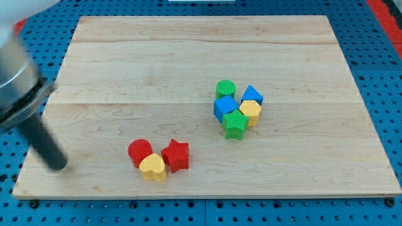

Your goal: Push the red star towards top

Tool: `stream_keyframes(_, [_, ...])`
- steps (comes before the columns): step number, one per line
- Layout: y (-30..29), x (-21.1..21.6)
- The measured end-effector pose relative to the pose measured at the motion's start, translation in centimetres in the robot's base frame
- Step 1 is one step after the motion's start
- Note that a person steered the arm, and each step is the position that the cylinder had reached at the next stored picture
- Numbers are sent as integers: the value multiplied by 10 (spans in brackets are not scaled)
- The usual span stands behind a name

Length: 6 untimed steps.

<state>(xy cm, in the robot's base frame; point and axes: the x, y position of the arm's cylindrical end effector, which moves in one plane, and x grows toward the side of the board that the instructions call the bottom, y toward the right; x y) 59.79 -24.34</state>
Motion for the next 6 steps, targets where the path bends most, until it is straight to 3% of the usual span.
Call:
stream_keyframes(1, [13, 21])
stream_keyframes(3, [195, 16])
stream_keyframes(4, [220, 0])
stream_keyframes(6, [211, -34])
